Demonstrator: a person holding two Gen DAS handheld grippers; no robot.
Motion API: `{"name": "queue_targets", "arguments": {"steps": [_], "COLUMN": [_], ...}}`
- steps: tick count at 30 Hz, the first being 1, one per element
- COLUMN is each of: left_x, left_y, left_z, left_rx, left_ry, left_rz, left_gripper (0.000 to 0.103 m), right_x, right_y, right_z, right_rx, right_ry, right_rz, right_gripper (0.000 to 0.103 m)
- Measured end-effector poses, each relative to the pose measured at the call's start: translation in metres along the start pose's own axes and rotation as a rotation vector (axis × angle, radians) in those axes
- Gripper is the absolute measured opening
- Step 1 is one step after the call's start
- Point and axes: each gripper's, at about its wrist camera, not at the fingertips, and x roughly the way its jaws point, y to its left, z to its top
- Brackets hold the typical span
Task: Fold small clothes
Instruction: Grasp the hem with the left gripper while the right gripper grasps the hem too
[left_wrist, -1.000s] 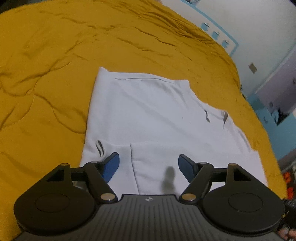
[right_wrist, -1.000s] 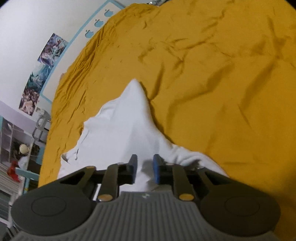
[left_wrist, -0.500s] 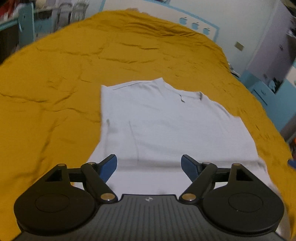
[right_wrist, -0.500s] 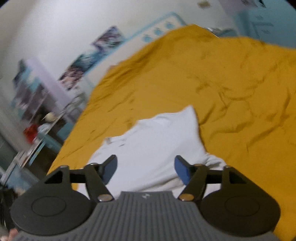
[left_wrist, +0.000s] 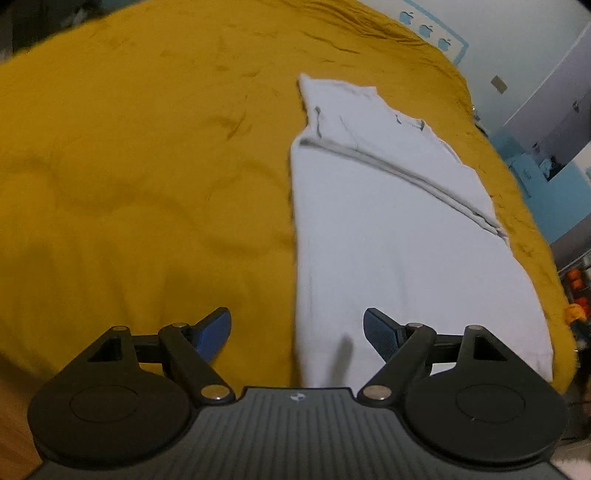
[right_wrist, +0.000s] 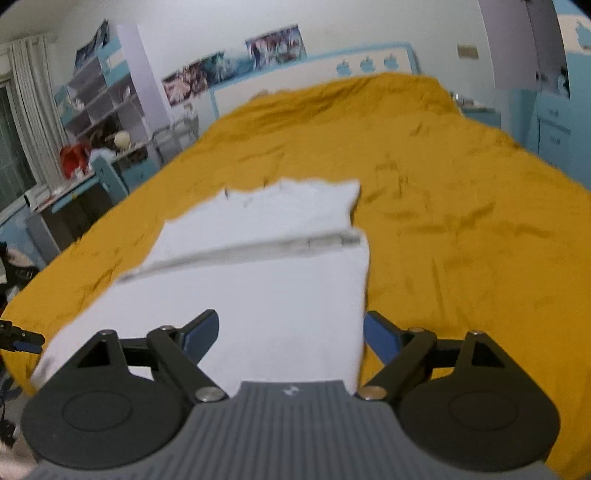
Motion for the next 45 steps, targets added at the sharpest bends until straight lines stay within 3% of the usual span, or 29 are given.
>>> {"name": "queue_targets", "arguments": {"steps": [2, 4, 7, 14, 17, 19, 21, 23, 28, 30, 32, 38, 45], "left_x": [0.001, 0.009, 0.015, 0.029, 0.03, 0.028, 0.031, 0.035, 0.041, 0.042, 0.044, 0.051, 0.038], "left_y": [0.015, 0.022, 0.022, 0.023, 0.034, 0.041, 0.044, 0.044, 0.041, 0.043, 0.047, 0.055, 0.045], "left_z": [-0.009, -0.011, -0.01, -0.015, -0.02, -0.021, -0.024, -0.026, -0.028, -0.031, -0.033, -0.038, -0.031], "left_rx": [-0.072, -0.109, -0.094, -0.021, -0.061, -0.106, -0.124, -0.13, -0.15, -0.177, -0.216, -0.295, -0.315], "left_ry": [0.017, 0.041, 0.023, 0.023, 0.026, 0.019, 0.042, 0.065, 0.076, 0.082, 0.085, 0.074, 0.034], "left_rz": [-0.087, -0.12, -0.151, -0.275, -0.353, -0.391, -0.42, -0.426, -0.444, -0.469, -0.498, -0.552, -0.576], "left_gripper": [0.087, 0.082, 0.082, 0.086, 0.086, 0.077, 0.045, 0.031, 0.026, 0.013, 0.013, 0.009, 0.008], "right_x": [0.004, 0.011, 0.014, 0.016, 0.017, 0.016, 0.019, 0.023, 0.032, 0.034, 0.038, 0.04, 0.026], "right_y": [-0.008, -0.018, -0.025, -0.028, -0.032, -0.031, -0.029, -0.027, -0.022, -0.019, -0.024, -0.039, -0.043], "right_z": [-0.011, -0.019, -0.028, -0.04, -0.045, -0.045, -0.047, -0.048, -0.05, -0.05, -0.053, -0.058, -0.042], "right_rx": [0.033, 0.092, 0.149, 0.157, 0.185, 0.19, 0.193, 0.196, 0.196, 0.187, 0.23, 0.359, 0.432], "right_ry": [0.057, 0.117, 0.151, 0.174, 0.189, 0.2, 0.217, 0.229, 0.26, 0.283, 0.339, 0.307, 0.207], "right_rz": [-0.001, 0.001, 0.035, 0.056, 0.115, 0.146, 0.173, 0.178, 0.179, 0.17, 0.195, 0.251, 0.36], "right_gripper": [0.081, 0.081, 0.077, 0.077, 0.077, 0.076, 0.076, 0.076, 0.075, 0.056, 0.023, 0.009, 0.005]}}
